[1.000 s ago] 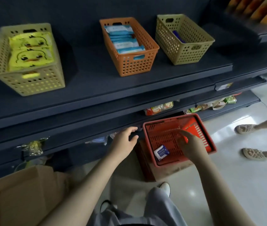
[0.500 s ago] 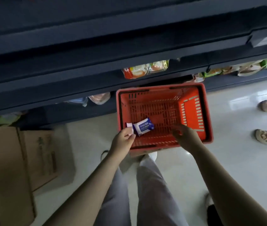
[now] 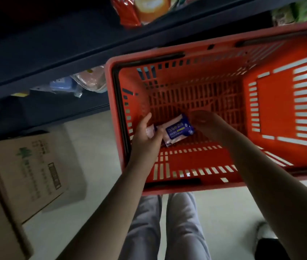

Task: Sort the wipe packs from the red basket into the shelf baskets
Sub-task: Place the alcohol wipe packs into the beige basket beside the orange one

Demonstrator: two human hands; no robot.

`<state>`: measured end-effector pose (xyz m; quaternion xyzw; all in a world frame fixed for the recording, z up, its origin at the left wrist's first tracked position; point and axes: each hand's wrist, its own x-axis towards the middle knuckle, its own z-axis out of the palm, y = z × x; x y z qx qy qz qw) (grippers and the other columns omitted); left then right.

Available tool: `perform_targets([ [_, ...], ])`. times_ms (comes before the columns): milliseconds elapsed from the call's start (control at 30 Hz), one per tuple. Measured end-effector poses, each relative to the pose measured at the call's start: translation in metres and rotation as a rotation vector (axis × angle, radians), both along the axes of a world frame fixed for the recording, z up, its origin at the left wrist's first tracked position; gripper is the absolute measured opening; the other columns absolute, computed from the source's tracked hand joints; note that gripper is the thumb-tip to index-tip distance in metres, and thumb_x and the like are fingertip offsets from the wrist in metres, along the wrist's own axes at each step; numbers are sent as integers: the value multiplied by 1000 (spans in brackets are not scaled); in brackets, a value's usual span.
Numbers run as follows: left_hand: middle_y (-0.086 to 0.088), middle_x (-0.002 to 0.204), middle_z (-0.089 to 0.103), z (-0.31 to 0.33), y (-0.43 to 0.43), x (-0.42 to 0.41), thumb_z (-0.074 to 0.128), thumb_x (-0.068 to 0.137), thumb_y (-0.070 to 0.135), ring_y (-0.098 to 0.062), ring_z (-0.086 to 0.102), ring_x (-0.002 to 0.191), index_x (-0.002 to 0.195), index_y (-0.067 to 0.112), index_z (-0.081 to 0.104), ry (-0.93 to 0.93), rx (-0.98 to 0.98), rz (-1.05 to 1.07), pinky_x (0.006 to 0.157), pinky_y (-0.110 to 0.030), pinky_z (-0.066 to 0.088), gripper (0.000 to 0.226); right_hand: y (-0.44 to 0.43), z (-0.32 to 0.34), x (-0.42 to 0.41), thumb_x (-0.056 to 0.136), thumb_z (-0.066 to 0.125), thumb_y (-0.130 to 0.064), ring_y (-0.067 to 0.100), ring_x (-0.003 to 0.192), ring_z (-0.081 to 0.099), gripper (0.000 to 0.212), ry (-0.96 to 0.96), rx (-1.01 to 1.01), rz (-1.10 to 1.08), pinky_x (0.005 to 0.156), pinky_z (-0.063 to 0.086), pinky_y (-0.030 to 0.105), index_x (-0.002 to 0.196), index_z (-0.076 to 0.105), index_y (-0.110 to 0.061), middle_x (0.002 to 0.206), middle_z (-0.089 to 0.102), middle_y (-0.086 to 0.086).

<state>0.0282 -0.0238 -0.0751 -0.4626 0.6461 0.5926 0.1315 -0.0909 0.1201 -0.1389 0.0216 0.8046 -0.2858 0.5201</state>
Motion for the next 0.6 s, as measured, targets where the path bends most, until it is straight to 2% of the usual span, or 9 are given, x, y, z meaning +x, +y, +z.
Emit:
perform_targets([
  [33, 4, 145, 46, -1, 0, 0, 55, 97, 23, 2, 44, 115, 145, 28, 38, 8, 4, 13, 85, -10, 40, 51, -1, -4, 0, 98, 46, -6, 21, 104, 56, 31, 4, 4, 29, 75, 49, 22, 129, 51, -8, 117, 55, 11],
  [100, 9, 145, 44, 2, 0, -1, 53, 98, 24, 5, 44, 114, 143, 31, 40, 24, 0, 0, 82, -7, 40, 47, -2, -12, 1, 98, 47, -4, 23, 117, 53, 37, -3, -2, 43, 89, 46, 26, 134, 48, -9, 129, 53, 12],
  [200, 17, 135, 46, 9, 1, 2, 52, 99, 22, 17, 49, 100, 143, 31, 42, 47, -1, -42, 71, 2, 42, 46, -2, -22, 7, 96, 51, -8, 21, 121, 51, 41, -33, -3, 61, 92, 46, 27, 137, 47, -14, 136, 50, 7],
  [300, 18, 132, 47, 7, 2, 8, 54, 98, 23, 21, 47, 99, 143, 30, 41, 54, 30, -14, 76, 4, 41, 48, -1, -28, 9, 95, 54, -11, 22, 119, 54, 41, -37, -31, 38, 99, 50, 39, 135, 49, -16, 134, 52, 5],
  [367, 23, 133, 48, 4, 2, 9, 54, 98, 25, 16, 49, 108, 143, 34, 40, 50, 32, 5, 86, -4, 45, 48, -2, -30, 11, 94, 55, -11, 20, 116, 57, 39, -39, -44, 14, 98, 51, 41, 132, 51, -17, 127, 56, 3],
  [400, 28, 131, 48, 2, 2, 9, 54, 98, 25, 11, 49, 114, 141, 36, 41, 49, 39, 25, 94, -12, 47, 47, -3, -31, 11, 93, 56, -12, 20, 111, 60, 37, -38, -46, 9, 95, 53, 40, 130, 52, -17, 122, 59, 4],
  [500, 32, 125, 44, -2, 0, 6, 55, 97, 25, 2, 45, 126, 137, 42, 43, 44, 53, 58, 105, -35, 46, 45, -6, -31, 15, 94, 57, -15, 18, 90, 66, 36, -73, -25, 26, 76, 57, 31, 129, 51, -12, 105, 64, 6],
  [600, 24, 134, 41, -6, -1, 5, 56, 96, 30, -4, 43, 131, 137, 44, 42, 31, 41, 38, 106, -41, 44, 46, -6, -30, 19, 92, 60, -12, 21, 103, 62, 37, -110, -54, -19, 83, 55, 31, 127, 50, -10, 119, 60, 8],
])
